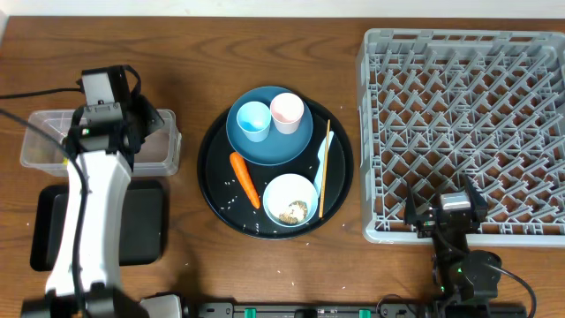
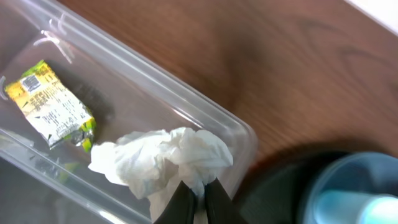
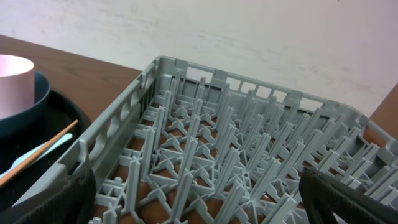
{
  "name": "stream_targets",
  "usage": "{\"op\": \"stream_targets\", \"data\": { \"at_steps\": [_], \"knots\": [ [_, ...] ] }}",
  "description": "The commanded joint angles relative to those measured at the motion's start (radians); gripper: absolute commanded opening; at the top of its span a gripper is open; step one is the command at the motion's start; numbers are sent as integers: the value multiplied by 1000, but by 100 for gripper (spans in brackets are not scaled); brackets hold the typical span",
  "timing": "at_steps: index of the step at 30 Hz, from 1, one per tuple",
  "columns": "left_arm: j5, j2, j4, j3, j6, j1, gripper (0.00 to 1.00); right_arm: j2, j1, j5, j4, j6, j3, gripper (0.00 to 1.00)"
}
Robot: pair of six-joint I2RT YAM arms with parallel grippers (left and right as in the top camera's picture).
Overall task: Sort waste into correct bins and load items into the dishwasher rack
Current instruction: 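Carry the tissue left and release it into the clear bin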
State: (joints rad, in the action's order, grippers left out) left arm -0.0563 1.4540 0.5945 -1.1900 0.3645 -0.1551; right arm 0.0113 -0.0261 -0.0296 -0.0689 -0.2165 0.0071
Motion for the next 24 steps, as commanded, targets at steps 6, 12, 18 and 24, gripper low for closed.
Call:
{"op": "stream_targets", "data": {
  "at_steps": [6,12,18,24],
  "knots": [
    [-7,159,-58,-12,-13,-84,31,-5,6,3,-3,-5,-2,99],
    [155,129,-130,-15,-39,-110,61,-5,6,3,-3,-5,-2,99],
    [248,-6,-130,-15,-27,-92,61,-5,6,3,-3,-5,-2,99],
    [248,-145,68,-14,9,-29,59,-5,6,3,-3,-5,-2,99]
  ]
}}
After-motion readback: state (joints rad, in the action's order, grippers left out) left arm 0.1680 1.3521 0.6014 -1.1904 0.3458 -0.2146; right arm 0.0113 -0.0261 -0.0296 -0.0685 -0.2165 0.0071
